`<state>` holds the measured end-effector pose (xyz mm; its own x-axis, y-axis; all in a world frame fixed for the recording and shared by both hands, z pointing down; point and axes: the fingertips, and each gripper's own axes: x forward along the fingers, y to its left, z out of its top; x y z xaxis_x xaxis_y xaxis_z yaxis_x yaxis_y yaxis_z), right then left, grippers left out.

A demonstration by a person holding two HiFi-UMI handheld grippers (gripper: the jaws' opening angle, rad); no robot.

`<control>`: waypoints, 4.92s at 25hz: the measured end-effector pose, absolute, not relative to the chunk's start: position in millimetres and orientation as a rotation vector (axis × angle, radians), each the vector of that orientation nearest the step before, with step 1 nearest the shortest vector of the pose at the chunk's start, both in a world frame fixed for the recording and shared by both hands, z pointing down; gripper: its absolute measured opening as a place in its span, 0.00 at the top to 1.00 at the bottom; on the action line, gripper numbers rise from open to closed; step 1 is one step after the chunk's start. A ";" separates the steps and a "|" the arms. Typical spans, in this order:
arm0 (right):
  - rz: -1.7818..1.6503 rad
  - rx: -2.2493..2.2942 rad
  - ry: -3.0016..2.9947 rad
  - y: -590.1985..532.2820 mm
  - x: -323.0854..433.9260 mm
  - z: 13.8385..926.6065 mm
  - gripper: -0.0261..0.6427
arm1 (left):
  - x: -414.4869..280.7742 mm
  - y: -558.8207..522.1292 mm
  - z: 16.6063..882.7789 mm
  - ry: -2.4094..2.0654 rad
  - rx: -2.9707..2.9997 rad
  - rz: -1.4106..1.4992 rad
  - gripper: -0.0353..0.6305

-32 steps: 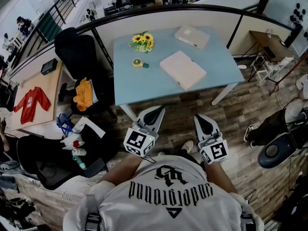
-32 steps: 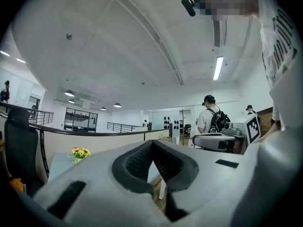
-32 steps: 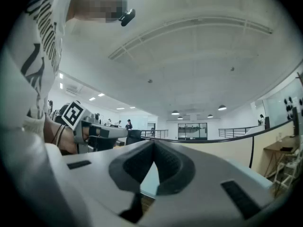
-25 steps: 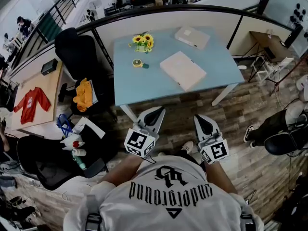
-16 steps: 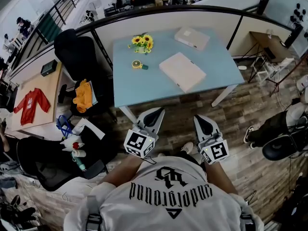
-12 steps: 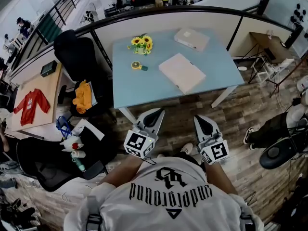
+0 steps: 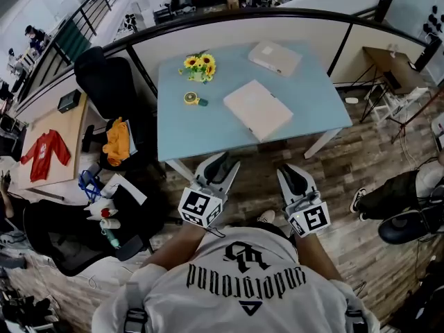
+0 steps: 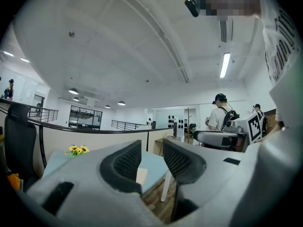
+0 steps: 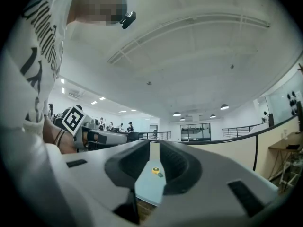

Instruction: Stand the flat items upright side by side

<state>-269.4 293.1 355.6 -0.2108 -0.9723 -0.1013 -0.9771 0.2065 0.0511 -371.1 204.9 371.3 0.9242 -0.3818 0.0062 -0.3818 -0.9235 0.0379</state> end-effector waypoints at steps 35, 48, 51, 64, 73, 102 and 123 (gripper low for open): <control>-0.045 -1.944 2.460 222.8 -52.9 395.2 0.57 | -123.4 128.9 406.0 -0.528 2.998 0.080 0.53; -0.030 -1.846 2.586 83.5 -34.0 392.5 0.56 | -114.3 0.6 402.5 -0.679 2.967 0.073 0.52; -0.031 -1.809 2.623 51.9 -40.2 389.7 0.56 | -126.8 -26.1 401.1 -0.721 2.948 0.077 0.52; -0.142 -1.623 2.814 -32.9 -69.7 411.2 0.54 | -183.1 -85.1 424.1 -0.958 2.794 0.121 0.50; -0.279 -1.502 2.939 -79.8 -66.0 445.4 0.53 | -205.3 -110.6 457.7 -1.113 2.639 0.169 0.49; -1.146 -1.136 3.339 -149.7 -12.0 659.6 0.46 | -187.7 -118.5 674.3 -1.214 2.019 0.447 0.45; -1.799 -0.962 3.218 -152.1 3.1 772.6 0.45 | -179.7 -109.2 775.9 -1.097 1.721 0.432 0.42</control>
